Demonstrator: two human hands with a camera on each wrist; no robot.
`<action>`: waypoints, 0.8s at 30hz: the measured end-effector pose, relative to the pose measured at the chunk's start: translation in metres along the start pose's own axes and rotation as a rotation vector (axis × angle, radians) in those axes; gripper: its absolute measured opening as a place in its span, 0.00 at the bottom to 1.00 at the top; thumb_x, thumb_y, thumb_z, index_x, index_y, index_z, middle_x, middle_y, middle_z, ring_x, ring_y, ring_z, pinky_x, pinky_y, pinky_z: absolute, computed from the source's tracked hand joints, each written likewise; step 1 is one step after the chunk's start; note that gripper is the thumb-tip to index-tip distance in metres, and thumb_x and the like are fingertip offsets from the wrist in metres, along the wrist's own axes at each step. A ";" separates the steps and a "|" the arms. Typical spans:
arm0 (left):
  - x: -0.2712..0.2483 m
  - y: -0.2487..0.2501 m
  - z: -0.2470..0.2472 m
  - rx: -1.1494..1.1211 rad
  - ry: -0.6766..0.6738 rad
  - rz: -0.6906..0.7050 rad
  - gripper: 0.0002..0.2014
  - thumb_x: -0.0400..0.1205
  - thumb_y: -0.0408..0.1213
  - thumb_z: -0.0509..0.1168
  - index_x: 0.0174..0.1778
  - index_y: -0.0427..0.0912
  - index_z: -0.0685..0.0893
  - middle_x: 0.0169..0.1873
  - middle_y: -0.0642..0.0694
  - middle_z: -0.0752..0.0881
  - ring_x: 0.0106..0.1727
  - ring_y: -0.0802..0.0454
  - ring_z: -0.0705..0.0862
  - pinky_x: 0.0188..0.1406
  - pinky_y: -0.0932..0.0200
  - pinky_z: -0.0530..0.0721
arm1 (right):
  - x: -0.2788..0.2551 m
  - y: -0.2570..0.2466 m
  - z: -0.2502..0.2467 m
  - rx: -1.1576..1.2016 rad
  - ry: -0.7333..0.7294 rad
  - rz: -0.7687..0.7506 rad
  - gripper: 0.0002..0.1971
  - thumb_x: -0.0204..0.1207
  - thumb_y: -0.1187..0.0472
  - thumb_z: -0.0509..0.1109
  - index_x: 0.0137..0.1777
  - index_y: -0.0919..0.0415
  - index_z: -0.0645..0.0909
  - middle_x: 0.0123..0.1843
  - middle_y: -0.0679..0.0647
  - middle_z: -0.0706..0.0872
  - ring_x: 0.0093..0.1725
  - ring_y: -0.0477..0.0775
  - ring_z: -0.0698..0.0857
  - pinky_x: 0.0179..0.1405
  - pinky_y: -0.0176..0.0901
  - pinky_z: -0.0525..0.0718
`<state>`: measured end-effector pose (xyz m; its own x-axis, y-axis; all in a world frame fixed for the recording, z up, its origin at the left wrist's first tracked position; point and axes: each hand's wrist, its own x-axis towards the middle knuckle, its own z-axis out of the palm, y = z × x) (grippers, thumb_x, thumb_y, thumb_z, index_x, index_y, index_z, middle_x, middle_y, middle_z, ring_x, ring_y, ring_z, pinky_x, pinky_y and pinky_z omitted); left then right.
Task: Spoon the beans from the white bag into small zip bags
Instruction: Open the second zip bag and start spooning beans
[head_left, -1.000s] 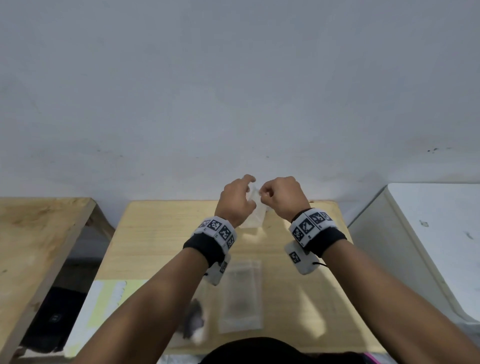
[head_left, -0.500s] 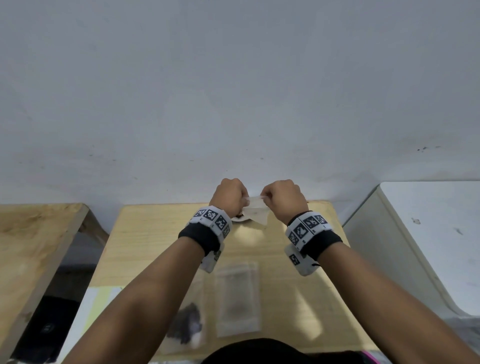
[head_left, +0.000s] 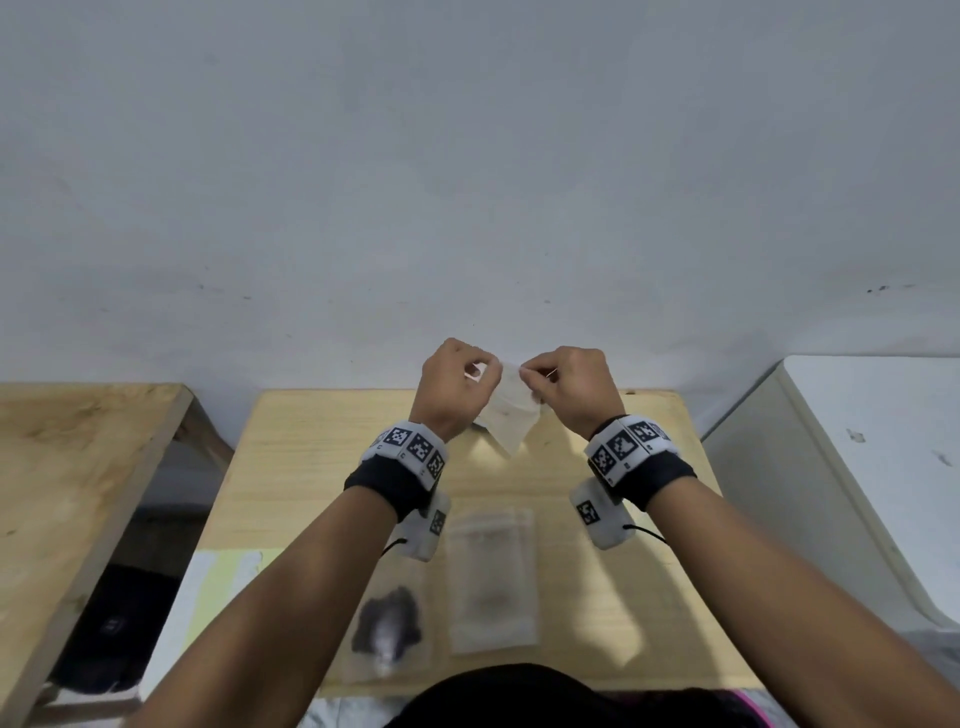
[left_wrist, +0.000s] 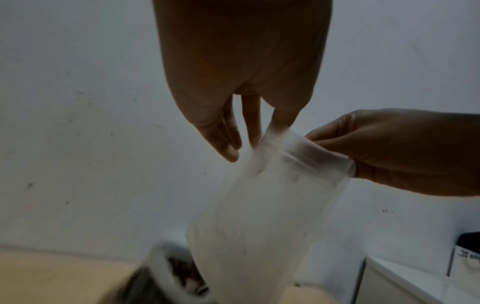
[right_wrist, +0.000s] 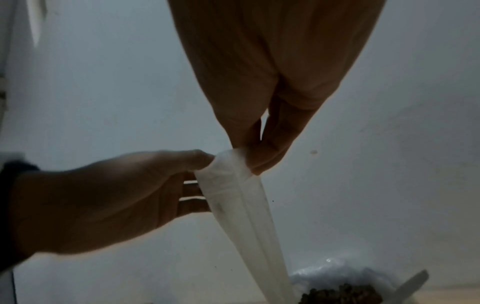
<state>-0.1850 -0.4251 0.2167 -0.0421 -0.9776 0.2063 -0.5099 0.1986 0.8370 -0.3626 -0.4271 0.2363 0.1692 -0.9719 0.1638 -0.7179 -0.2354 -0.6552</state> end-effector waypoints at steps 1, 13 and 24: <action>-0.002 -0.007 0.000 -0.021 -0.018 0.000 0.10 0.82 0.44 0.69 0.53 0.42 0.89 0.50 0.49 0.85 0.51 0.53 0.85 0.51 0.57 0.84 | 0.000 -0.001 0.004 0.048 0.013 0.016 0.08 0.77 0.61 0.71 0.40 0.58 0.92 0.26 0.45 0.87 0.30 0.44 0.86 0.42 0.45 0.86; -0.025 -0.057 0.000 0.098 -0.140 0.089 0.45 0.62 0.45 0.84 0.72 0.38 0.72 0.64 0.45 0.79 0.61 0.49 0.78 0.58 0.51 0.82 | 0.001 -0.006 0.054 0.155 0.032 0.089 0.06 0.77 0.62 0.73 0.41 0.60 0.91 0.31 0.48 0.89 0.35 0.49 0.88 0.43 0.46 0.88; -0.012 -0.093 -0.001 0.081 -0.228 0.006 0.38 0.66 0.50 0.74 0.71 0.42 0.71 0.63 0.49 0.77 0.61 0.51 0.77 0.62 0.48 0.80 | 0.013 0.027 0.071 0.131 -0.001 0.194 0.09 0.80 0.57 0.71 0.46 0.58 0.91 0.36 0.51 0.92 0.38 0.48 0.89 0.41 0.37 0.84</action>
<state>-0.1363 -0.4314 0.1366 -0.2337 -0.9687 0.0838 -0.5757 0.2073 0.7909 -0.3316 -0.4461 0.1681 0.0374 -0.9990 0.0247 -0.6433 -0.0430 -0.7644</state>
